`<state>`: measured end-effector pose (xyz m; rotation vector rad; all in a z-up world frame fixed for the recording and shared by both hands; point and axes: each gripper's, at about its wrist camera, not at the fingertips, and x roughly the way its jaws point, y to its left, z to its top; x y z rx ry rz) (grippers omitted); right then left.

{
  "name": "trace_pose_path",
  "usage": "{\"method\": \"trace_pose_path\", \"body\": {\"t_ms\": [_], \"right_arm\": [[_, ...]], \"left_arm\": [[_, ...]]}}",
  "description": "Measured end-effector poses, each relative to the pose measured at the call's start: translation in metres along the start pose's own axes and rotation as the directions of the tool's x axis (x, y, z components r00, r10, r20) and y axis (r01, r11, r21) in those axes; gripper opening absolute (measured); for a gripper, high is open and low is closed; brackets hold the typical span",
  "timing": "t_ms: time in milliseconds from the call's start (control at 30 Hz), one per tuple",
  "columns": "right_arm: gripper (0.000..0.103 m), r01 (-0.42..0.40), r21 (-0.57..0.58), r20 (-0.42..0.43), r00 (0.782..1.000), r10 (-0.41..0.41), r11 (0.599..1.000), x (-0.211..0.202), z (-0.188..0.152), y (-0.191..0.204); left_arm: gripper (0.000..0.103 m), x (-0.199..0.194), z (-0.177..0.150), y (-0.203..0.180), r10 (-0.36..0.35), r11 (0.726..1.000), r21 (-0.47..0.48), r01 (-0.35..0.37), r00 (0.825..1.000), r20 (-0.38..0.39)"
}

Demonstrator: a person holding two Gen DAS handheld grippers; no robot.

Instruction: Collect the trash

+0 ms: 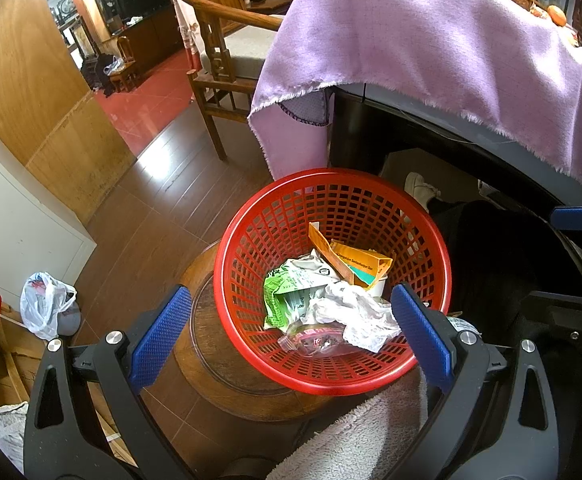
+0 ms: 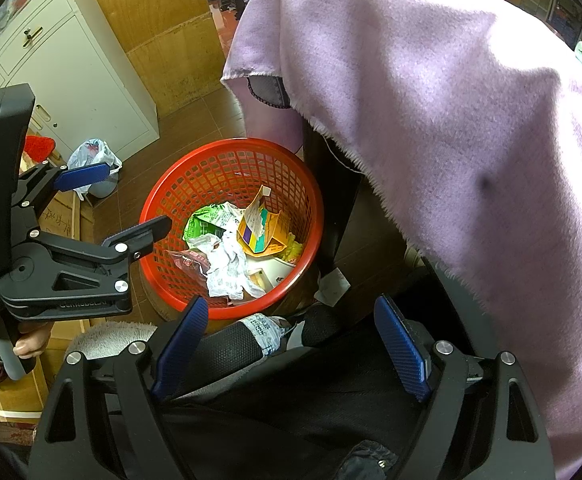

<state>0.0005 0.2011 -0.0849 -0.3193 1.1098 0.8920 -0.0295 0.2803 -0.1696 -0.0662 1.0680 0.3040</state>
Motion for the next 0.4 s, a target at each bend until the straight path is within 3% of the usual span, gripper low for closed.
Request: {"method": "trace_pose_path", "body": {"t_ms": [400], "right_arm": [[0.083, 0.000, 0.000, 0.000, 1.000, 0.000, 1.000, 0.0000, 0.0000, -0.0003]], "left_arm": [[0.096, 0.0010, 0.0003, 0.0030, 0.032, 0.999, -0.005, -0.032, 0.999, 0.003]]}}
